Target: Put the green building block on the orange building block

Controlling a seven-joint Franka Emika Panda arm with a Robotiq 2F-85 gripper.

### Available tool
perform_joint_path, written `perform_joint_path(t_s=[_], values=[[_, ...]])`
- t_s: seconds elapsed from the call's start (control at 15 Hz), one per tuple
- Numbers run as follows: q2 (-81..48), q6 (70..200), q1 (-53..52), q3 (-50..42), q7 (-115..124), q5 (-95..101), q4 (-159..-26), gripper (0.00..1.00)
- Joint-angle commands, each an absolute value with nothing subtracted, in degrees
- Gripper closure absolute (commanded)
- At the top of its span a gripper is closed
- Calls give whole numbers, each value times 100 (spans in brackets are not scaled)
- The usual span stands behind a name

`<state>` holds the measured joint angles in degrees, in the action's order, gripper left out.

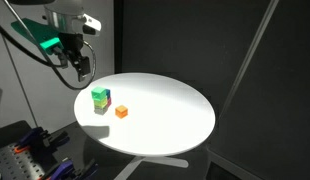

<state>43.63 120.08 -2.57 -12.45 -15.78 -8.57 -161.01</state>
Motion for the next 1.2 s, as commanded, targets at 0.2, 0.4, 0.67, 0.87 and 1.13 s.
perform_joint_path(t_s=[0.2,0.4,0.67,0.87,1.13], values=[[4345,11985,-180,-1171,-1625,-915,-16090,0],[4343,11985,-180,-1171,-1625,-915,-16089,0],[4245,12023,-139,-1078,-1554,-816,-16037,0],[4049,12092,-57,-924,-1464,-664,-15908,0],[3843,12256,-14,-748,-1412,-501,-15763,0]])
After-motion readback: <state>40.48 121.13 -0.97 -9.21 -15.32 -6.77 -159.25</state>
